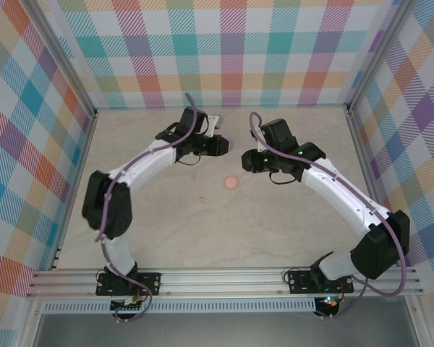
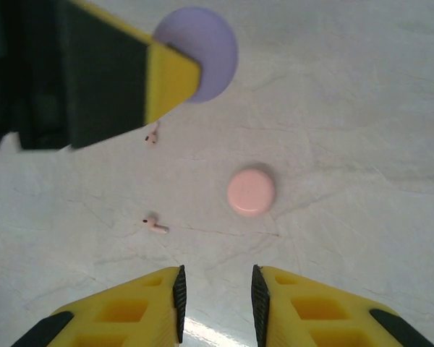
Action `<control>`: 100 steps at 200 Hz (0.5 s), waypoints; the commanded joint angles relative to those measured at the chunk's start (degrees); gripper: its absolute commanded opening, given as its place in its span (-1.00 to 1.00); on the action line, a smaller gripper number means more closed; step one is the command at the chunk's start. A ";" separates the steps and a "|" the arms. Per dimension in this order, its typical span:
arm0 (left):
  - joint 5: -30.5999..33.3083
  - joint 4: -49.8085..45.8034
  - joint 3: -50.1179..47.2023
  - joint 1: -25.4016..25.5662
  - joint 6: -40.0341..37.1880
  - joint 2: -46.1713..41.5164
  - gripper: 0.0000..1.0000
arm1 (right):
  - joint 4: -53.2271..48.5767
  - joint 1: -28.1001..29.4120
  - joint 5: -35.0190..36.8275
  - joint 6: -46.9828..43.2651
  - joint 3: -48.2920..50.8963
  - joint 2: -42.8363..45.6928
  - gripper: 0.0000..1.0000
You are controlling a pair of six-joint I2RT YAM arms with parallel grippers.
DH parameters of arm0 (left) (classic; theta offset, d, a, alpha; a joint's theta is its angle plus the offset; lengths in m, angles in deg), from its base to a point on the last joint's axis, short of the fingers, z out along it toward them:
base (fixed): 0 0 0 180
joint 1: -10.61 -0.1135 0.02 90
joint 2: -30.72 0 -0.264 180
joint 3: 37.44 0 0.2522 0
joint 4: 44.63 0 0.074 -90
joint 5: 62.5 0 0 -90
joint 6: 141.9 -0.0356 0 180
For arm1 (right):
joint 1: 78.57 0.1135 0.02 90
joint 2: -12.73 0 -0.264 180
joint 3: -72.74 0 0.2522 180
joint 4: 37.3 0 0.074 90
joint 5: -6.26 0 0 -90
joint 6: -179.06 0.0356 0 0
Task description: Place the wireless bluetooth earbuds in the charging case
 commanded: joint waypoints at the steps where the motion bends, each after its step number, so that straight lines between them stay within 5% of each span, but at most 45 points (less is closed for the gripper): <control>1: -1.07 -9.84 8.36 -1.17 1.23 7.34 -1.00 | -2.06 0.07 1.62 0.46 1.81 1.25 -0.36; 48: -3.05 -15.83 25.13 -3.51 1.16 21.61 -1.00 | -1.41 0.05 0.56 1.05 3.92 0.21 -0.35; 100: -5.51 -17.62 31.53 -5.88 2.52 29.62 -1.00 | -1.49 0.07 -1.25 0.25 2.81 -2.12 -0.35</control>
